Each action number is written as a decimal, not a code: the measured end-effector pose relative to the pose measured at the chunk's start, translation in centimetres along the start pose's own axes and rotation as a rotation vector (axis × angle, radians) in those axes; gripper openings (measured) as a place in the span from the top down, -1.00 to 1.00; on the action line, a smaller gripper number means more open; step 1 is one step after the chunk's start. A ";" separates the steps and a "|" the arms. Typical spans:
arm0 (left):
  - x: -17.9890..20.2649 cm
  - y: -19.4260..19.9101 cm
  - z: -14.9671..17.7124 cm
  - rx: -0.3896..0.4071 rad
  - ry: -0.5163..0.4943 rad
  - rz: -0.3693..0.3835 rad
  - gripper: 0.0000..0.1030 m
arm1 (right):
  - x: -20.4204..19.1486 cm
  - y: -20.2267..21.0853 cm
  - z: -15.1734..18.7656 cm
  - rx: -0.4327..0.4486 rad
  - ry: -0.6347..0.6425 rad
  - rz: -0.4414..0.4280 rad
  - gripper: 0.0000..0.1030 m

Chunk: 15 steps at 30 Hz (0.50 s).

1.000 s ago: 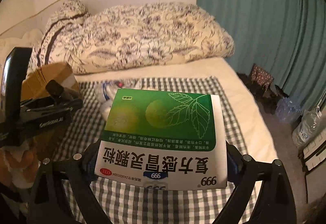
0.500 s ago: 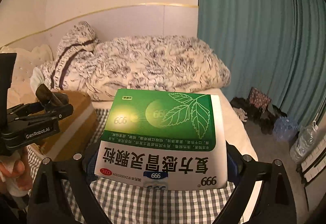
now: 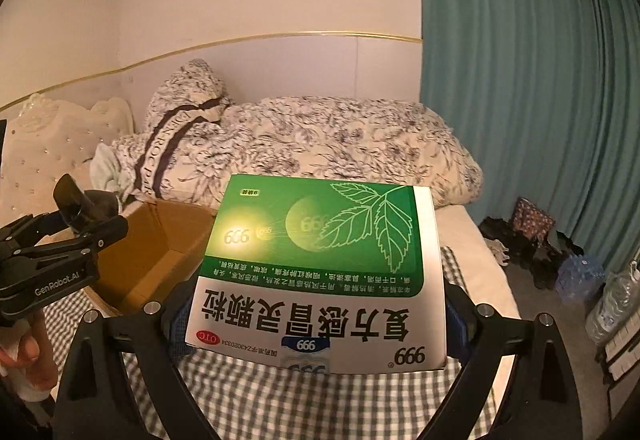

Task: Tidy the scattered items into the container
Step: 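Carry the eye mask and green box with both tools over the cardboard box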

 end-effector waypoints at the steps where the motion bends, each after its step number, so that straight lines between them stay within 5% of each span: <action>1: -0.5 0.2 0.0 0.002 0.002 -0.008 -0.46 | -0.5 0.0 -0.2 0.002 0.003 -0.007 -0.82; 15: -8.3 3.9 -4.3 0.064 0.041 -0.126 -0.46 | -7.1 -0.7 -3.5 0.041 0.049 -0.112 -0.82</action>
Point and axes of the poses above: each gripper's, at about its wrist camera, not at the fingertips, and y roughly against the way its jaws point, x to its right, z to its underside, the point moved 9 cm from there along -y, roughly the way its jaws point, and after that the axes turned 14 degrees about z, right-handed, at the moved point
